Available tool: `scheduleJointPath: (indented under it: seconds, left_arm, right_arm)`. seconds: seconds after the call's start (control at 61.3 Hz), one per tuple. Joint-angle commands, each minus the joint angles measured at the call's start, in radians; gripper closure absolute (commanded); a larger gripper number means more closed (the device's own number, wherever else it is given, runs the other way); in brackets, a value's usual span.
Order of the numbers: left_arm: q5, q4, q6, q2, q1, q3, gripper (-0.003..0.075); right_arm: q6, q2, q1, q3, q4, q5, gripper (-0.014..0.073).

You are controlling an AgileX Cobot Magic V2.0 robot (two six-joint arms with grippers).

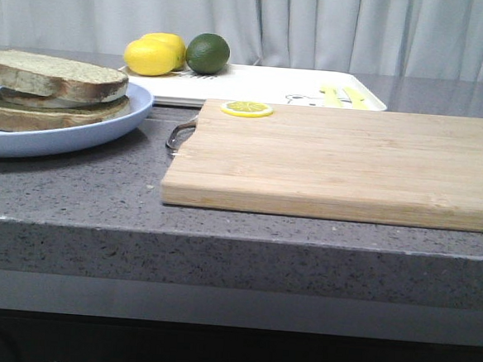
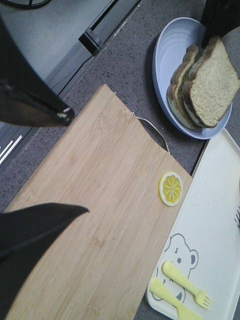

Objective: Place bread and move sandwich to tray
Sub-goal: 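Grip the plate rim with the left gripper and lift the plate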

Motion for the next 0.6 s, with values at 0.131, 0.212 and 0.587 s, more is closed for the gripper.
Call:
scheduleJointPath:
  seconds: [0.131,0.212,0.587]
  left_arm:
    - [-0.019,-0.063,0.007,-0.021,0.0,-0.03,0.0572]
    - [-0.019,-0.067,0.007,-0.021,0.0,-0.03,0.0641]
    - [0.053,-0.071,0.058,-0.056,-0.06,-0.136,0.0741]
  right_arm:
    - [-0.01,-0.006,-0.005,-0.024,-0.004,-0.065,0.0211]
    - [-0.01,-0.006,-0.005,-0.024,-0.004,-0.065,0.0211]
    - [-0.01,-0.006,-0.005,-0.024,-0.004,-0.065,0.0211]
